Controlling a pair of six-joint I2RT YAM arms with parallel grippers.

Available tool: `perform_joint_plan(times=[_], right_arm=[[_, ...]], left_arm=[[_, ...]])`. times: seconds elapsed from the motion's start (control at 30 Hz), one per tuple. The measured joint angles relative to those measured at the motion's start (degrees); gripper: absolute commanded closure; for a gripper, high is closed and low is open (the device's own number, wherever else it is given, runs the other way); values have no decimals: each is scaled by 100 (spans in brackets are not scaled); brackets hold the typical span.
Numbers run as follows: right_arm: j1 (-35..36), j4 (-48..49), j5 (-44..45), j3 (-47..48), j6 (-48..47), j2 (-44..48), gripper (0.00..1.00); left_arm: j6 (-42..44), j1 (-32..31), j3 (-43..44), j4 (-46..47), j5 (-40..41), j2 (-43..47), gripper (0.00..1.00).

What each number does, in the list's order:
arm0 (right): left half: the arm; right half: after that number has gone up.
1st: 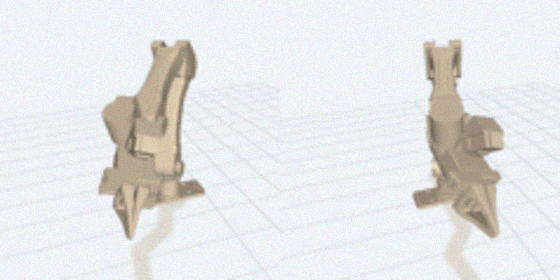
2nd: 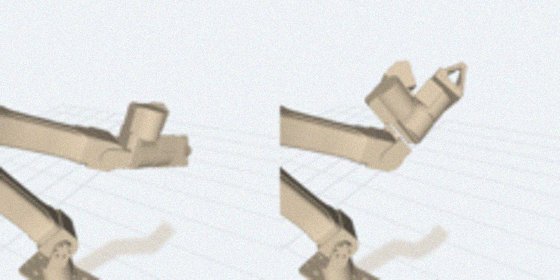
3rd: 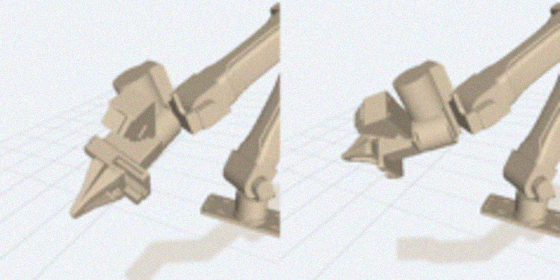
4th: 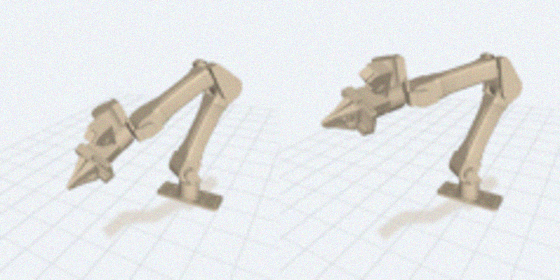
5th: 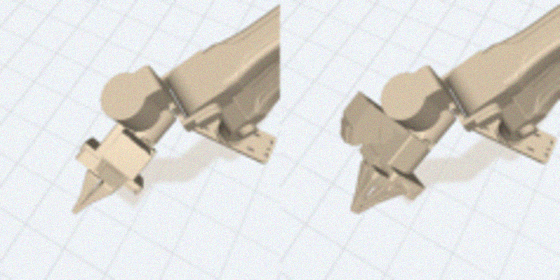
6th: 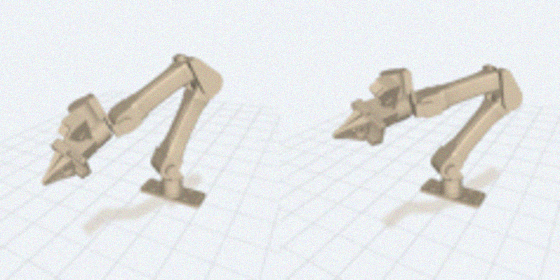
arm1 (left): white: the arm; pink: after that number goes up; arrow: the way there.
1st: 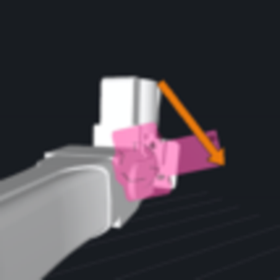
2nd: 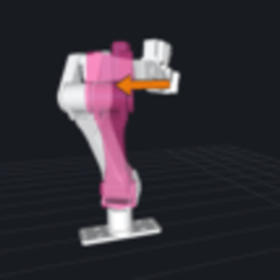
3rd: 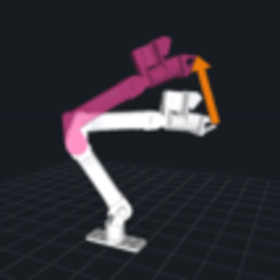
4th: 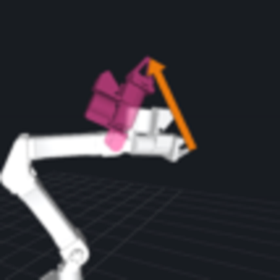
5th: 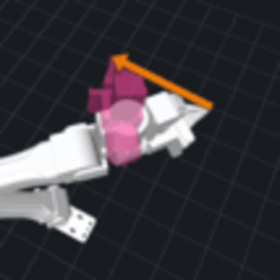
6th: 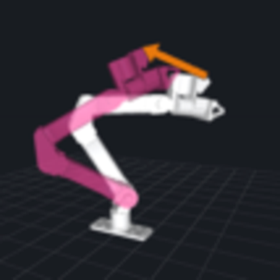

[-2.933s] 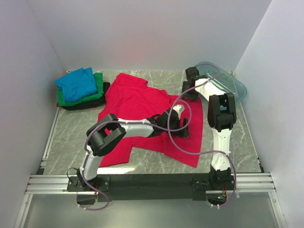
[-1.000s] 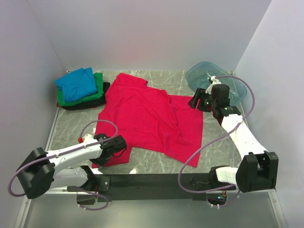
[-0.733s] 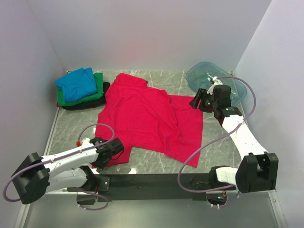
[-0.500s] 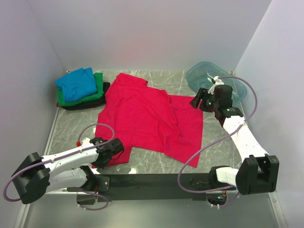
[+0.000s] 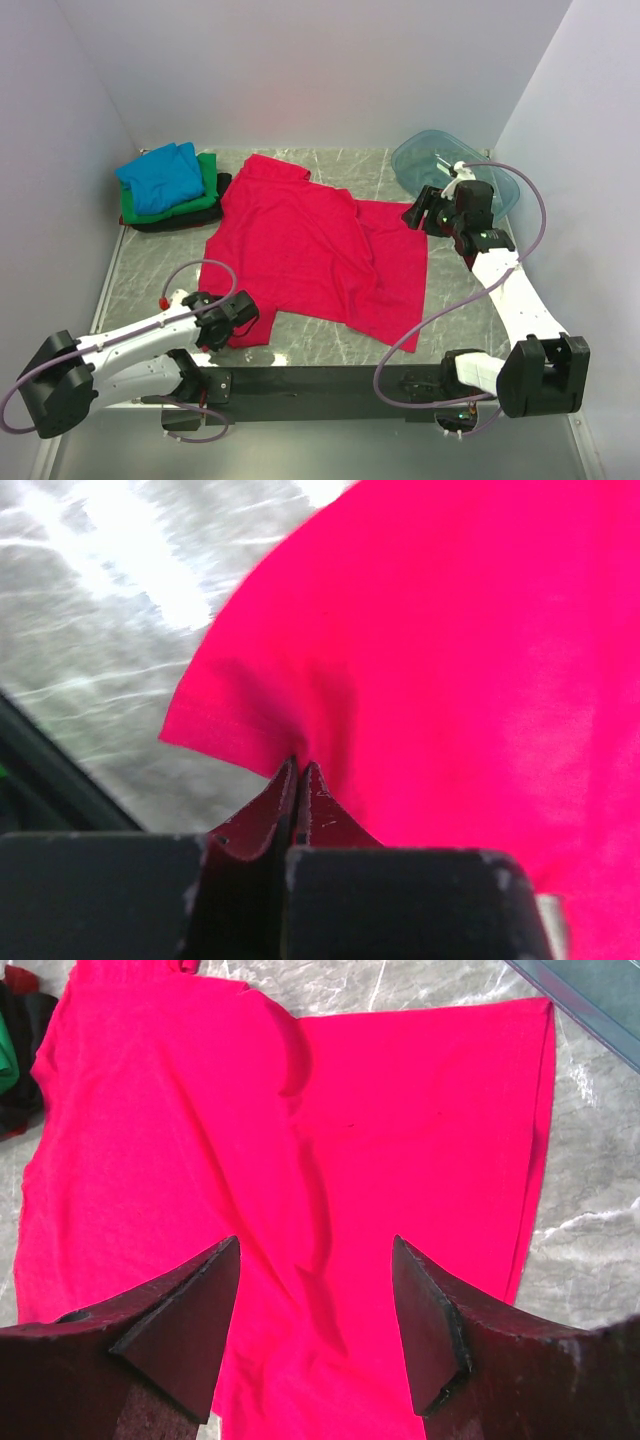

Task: Fold and stack the t-shirts
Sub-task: Flatten the tshirt out

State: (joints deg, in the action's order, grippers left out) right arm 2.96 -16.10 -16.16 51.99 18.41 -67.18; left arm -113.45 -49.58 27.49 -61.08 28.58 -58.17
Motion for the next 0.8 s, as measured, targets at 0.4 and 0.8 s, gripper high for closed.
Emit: perform_joint_plan(times=[0.4, 0.8], right_arm=[[623, -149, 363, -74, 205, -22, 31], [2850, -1484, 1742, -1226, 1246, 1102, 31]], left_arm=[[713, -2, 1233, 149, 1508, 376, 99], [2452, 17, 1272, 778, 2444, 1314, 99]])
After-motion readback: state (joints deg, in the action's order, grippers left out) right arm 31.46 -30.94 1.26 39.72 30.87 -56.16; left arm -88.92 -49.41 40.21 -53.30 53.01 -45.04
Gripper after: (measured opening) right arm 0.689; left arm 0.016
